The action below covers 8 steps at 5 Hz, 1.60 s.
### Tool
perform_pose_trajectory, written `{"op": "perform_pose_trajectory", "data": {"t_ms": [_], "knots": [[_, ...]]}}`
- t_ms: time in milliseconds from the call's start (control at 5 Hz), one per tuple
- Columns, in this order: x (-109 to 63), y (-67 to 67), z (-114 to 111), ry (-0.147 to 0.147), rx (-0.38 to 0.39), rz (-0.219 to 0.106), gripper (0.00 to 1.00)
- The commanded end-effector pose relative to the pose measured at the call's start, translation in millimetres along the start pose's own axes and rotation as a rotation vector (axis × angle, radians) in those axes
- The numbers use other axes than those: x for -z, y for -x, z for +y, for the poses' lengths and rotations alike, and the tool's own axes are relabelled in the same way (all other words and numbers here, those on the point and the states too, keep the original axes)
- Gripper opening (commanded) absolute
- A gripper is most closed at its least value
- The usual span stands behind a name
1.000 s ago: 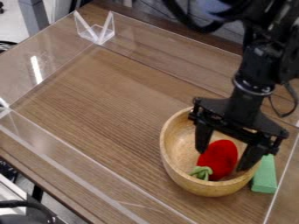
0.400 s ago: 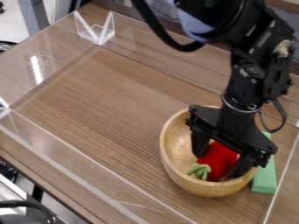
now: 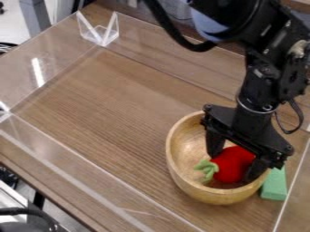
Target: Move the red fruit to the left
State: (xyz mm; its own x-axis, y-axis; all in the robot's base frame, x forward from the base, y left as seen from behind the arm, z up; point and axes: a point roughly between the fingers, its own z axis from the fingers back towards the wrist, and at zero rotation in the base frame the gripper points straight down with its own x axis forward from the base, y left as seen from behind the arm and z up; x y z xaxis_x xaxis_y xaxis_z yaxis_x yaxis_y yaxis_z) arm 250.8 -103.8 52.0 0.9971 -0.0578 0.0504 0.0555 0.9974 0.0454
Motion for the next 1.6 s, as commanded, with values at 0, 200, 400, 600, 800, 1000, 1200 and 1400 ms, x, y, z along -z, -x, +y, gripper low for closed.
{"op": "perform_pose_trajectory", "data": {"t_ms": [0,200,400,600,800,1000,1200,1400], "knots": [[-17.0,-8.4,-4,0.014,0.06,-0.051,1.0],[-24.2,-7.7,-5,0.015,0.11,-0.06,1.0],[-29.6,-9.4,-6,0.016,0.113,-0.069,1.0],[-36.1,-9.0,-8,0.015,0.111,-0.077,1.0],[-33.4,-14.9,-2,0.012,0.064,-0.083,1.0],[-34.3,-14.3,-14,0.019,0.144,-0.084,0.0],[-58.4,-9.0,-2,0.024,0.125,-0.107,0.0],[-84.3,-5.1,15,0.03,0.093,-0.134,0.0]]}}
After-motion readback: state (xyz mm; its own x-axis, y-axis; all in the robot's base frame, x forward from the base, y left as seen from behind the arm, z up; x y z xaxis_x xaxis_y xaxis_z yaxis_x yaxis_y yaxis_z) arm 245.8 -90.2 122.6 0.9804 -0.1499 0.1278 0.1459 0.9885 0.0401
